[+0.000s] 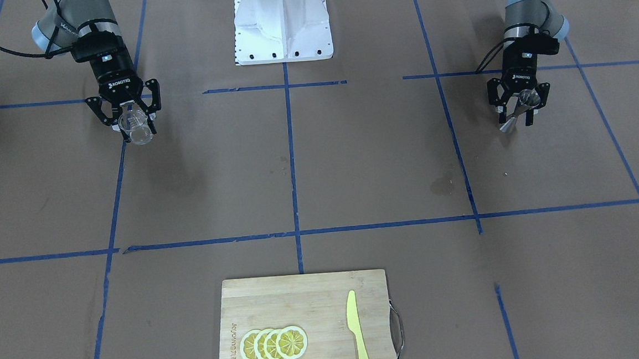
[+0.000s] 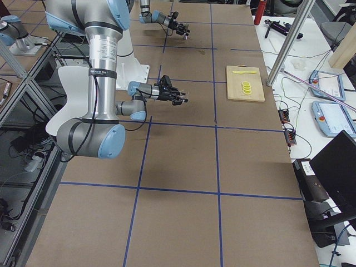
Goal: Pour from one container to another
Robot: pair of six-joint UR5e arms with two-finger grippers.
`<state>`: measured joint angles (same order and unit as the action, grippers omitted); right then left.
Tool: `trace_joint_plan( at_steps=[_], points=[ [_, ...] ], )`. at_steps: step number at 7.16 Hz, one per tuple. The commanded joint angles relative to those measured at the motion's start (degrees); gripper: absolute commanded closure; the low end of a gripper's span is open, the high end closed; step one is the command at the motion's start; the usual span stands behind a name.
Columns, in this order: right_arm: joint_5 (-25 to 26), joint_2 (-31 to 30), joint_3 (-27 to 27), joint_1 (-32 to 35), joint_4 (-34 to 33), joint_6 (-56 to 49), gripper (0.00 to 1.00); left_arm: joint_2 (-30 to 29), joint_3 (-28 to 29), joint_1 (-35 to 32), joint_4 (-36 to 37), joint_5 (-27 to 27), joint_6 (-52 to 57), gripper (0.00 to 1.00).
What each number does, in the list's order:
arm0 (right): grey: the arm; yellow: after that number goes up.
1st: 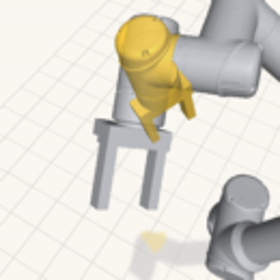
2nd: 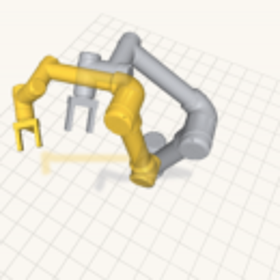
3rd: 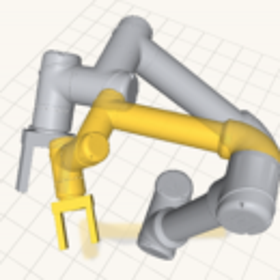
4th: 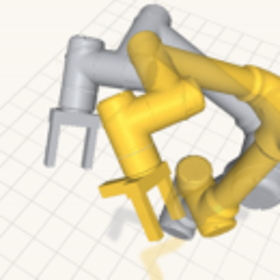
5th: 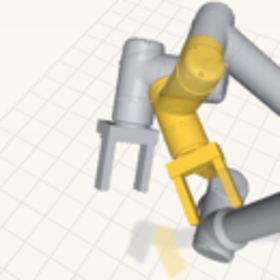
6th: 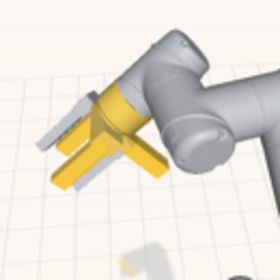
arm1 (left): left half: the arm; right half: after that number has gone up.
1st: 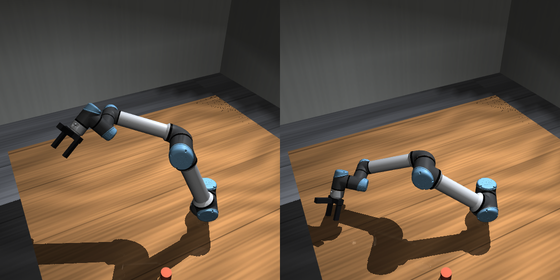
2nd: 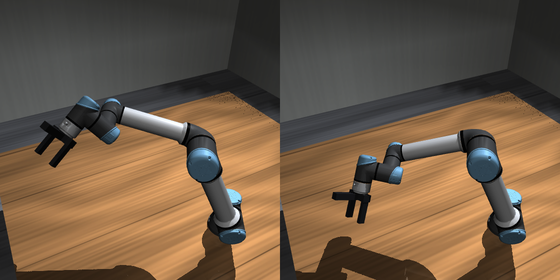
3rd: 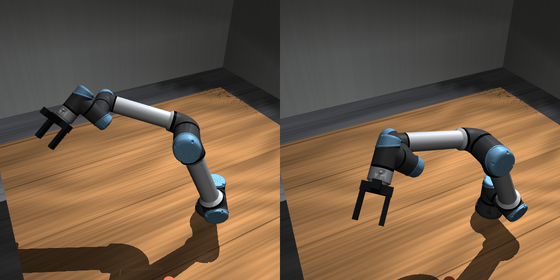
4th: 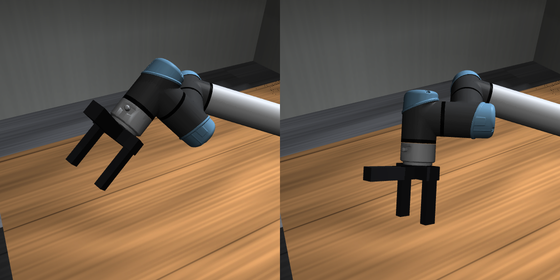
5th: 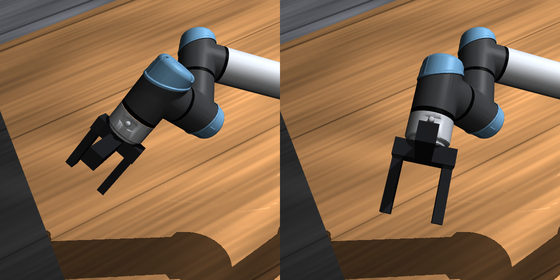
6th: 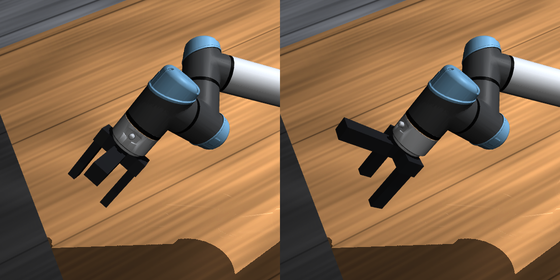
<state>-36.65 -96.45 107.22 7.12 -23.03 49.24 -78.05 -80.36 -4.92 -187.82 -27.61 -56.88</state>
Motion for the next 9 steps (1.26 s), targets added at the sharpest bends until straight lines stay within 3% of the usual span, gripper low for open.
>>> trace_joint_plan(
  at_steps=[1,9],
  points=[
    [0.00,0.03,0.01,0.00,0.00,0.07,1.00,0.00,-0.58,0.00,-0.09,-0.08,0.10,0.01],
    [0.00,0.03,-0.35,0.00,0.00,0.16,1.00,6.59,-7.61,2.11,0.00,-8.40,1.42,0.00]
  ],
)
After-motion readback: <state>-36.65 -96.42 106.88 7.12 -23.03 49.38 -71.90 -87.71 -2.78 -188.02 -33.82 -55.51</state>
